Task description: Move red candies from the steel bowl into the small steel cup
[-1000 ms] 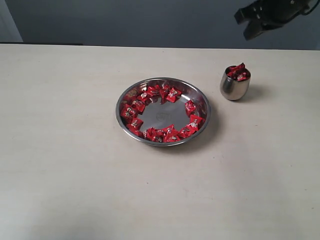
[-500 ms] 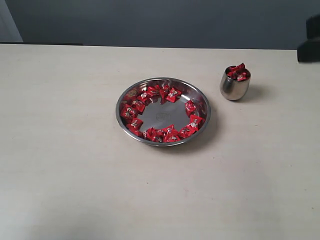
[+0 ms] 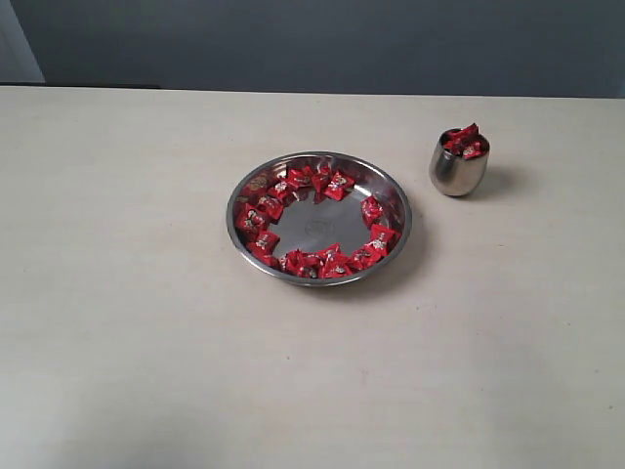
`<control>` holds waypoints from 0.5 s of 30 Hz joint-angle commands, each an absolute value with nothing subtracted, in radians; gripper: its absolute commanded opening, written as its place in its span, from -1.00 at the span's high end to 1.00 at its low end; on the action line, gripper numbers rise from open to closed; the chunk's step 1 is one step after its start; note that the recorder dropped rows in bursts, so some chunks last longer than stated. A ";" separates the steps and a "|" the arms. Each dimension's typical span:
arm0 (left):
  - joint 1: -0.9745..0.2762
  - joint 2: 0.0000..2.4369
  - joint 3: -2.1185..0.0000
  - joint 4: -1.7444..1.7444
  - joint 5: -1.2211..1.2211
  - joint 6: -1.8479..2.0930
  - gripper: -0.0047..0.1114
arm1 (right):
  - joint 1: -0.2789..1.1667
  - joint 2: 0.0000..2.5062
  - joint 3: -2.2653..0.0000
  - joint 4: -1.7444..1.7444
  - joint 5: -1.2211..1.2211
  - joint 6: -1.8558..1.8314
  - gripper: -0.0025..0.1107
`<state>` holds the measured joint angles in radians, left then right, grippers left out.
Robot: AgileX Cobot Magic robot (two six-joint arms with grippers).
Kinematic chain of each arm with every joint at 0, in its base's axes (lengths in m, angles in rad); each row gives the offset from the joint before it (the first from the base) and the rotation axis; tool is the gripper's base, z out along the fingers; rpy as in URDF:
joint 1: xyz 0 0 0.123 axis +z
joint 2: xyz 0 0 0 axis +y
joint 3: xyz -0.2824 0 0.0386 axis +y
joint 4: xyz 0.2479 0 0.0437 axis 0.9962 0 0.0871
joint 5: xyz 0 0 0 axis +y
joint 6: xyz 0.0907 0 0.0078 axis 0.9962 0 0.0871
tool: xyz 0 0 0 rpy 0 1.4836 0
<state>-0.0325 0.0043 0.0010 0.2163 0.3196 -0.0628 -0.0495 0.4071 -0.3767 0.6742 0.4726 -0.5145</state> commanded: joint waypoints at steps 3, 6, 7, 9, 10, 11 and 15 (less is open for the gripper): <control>-0.033 0.000 0.000 0.219 0.313 -0.068 0.91 | -0.138 0.096 -0.079 0.833 0.379 -0.796 0.97; -0.033 0.000 0.000 0.219 0.313 -0.068 0.91 | -0.138 0.000 -0.025 0.838 0.385 -0.792 0.97; -0.033 0.000 0.000 0.219 0.313 -0.068 0.91 | -0.138 0.000 -0.013 0.838 0.385 -0.792 0.97; -0.033 0.000 0.000 0.219 0.313 -0.068 0.91 | -0.140 0.000 0.000 0.831 0.359 -0.781 0.97; -0.033 0.000 0.000 0.219 0.313 -0.068 0.91 | -0.148 0.000 0.000 0.782 0.363 -0.746 0.97; -0.033 0.000 0.000 0.219 0.313 -0.068 0.91 | -0.156 0.000 0.000 0.741 0.364 -0.711 0.97; -0.033 0.000 0.000 0.219 0.313 -0.068 0.91 | -0.182 0.000 0.000 0.485 0.354 -0.468 0.97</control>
<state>-0.0325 0.0043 0.0010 0.2163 0.3196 -0.0628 -0.1613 0.0060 -0.0063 0.6496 0.3736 -0.6238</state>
